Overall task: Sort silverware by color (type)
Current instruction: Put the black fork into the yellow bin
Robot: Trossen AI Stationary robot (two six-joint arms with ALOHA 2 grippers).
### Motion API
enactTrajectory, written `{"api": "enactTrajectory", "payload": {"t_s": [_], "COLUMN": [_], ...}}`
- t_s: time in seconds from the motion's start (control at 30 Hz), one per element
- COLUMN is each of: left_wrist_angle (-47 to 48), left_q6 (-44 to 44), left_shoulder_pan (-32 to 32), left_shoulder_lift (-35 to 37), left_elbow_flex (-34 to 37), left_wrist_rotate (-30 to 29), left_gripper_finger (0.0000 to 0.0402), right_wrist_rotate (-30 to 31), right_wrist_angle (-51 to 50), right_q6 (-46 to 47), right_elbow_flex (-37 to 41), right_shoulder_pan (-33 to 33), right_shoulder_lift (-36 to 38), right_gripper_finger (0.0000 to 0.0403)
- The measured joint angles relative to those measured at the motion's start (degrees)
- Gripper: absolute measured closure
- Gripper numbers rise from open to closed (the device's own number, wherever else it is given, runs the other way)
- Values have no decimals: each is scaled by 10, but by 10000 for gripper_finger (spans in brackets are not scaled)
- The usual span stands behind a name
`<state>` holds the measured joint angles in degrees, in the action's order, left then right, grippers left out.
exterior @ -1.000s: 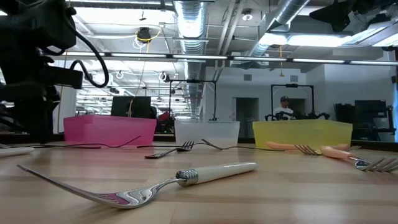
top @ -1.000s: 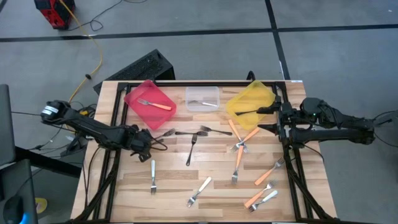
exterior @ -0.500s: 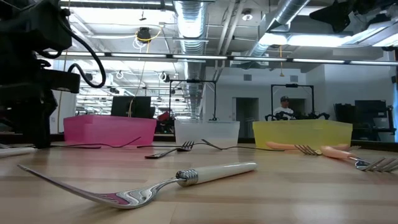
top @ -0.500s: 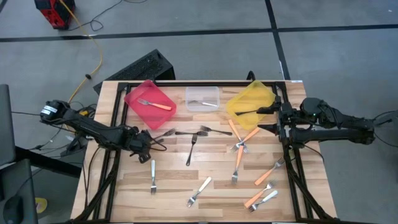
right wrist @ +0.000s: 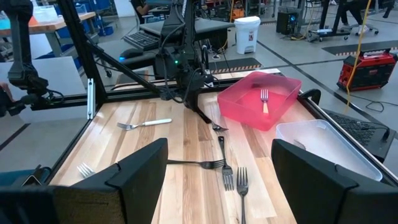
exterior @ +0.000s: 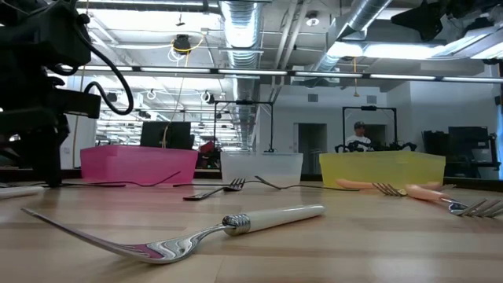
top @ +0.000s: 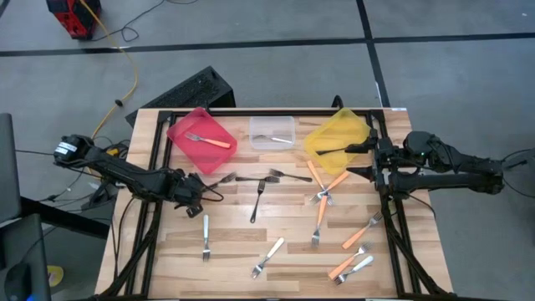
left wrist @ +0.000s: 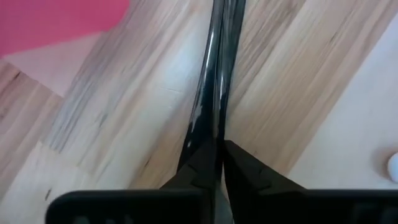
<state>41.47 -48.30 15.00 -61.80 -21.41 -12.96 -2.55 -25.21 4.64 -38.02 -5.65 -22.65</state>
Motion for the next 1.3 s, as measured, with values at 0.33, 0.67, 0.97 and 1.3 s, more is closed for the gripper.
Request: {"api": "enactTrajectory", "payload": {"t_s": [0.33, 0.67, 0.97, 1.3], "left_wrist_angle": [6, 3, -22, -121], "left_q6": [-20, -19, 9, 82], "left_shoulder_pan": [0, 0, 0, 0], "left_shoulder_lift": [15, 18, 19, 18], "left_elbow_flex": [-38, -79, -146, -206], "left_wrist_rotate": [-8, -45, -95, -177], "left_gripper_finger": [401, 401, 401, 401], "right_wrist_rotate": [0, 0, 0, 0], "right_wrist_angle": [0, -1, -1, -1], "right_q6": [0, -1, -1, -1], "right_elbow_flex": [0, 0, 0, 0], "right_shoulder_pan": [0, 0, 0, 0], "right_shoulder_lift": [0, 0, 0, 0], "right_gripper_finger": [92, 92, 92, 92]}}
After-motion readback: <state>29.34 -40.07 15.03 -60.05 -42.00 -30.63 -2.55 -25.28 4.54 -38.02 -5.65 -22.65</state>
